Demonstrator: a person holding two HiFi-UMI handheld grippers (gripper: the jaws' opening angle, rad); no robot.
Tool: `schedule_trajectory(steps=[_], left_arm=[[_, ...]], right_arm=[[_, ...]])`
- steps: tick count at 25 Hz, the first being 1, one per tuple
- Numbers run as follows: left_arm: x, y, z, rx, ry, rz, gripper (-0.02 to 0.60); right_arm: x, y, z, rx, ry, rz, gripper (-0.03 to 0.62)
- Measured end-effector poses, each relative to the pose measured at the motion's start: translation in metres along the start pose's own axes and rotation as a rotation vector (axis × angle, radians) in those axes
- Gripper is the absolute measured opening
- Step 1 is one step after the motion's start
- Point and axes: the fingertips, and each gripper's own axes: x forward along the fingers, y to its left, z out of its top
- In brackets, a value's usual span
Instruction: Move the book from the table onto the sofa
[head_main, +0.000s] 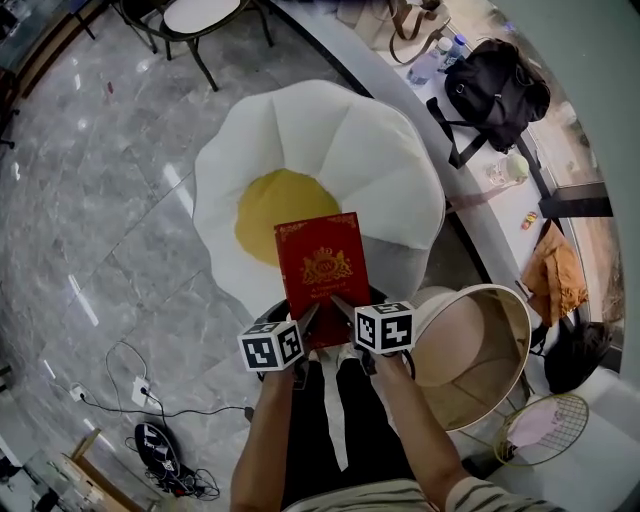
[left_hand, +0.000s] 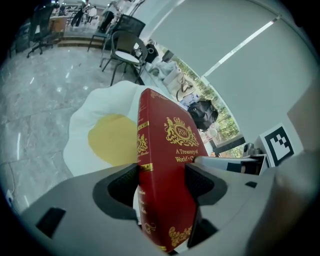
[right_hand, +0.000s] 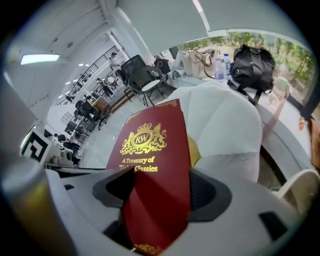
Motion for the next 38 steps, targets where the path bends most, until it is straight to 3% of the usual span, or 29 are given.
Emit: schedule_trajectory(steps=[18, 38], left_arm=[[0.057, 0.054, -0.020, -0.051, 0.051, 0.017, 0.301], [0.111, 0.080, -0.018, -0.125, 0.077, 0.024, 0.302]], right_arm=[[0.073, -0.024, -0.024, 0.011, 0.067, -0.020, 0.342], [0.125, -0.049, -0.011, -0.118, 0.129, -0.077, 0.342]])
